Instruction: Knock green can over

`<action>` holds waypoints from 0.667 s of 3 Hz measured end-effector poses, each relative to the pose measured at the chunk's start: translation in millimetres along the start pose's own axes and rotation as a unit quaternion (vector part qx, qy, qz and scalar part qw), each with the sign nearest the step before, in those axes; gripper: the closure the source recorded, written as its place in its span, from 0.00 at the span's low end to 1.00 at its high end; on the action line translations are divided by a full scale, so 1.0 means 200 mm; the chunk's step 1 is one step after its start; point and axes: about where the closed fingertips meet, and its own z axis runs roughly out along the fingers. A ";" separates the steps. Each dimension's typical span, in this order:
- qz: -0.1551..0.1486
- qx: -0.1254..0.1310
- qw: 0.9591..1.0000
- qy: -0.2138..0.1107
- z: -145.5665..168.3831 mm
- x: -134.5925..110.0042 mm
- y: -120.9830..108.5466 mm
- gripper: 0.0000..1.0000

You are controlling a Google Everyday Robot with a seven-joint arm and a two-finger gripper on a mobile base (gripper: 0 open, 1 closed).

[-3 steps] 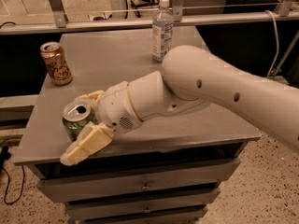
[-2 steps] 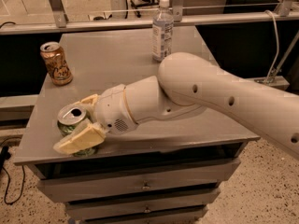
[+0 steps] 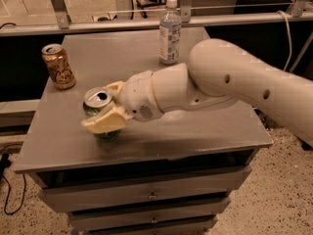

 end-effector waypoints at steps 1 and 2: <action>-0.019 0.044 0.998 0.031 -0.24 -0.04 -0.19 1.00; -0.034 0.067 0.993 0.088 -0.43 -0.02 -0.31 1.00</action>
Offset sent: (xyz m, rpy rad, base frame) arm 0.0826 -0.1477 0.0397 -0.3981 -0.1392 -0.1475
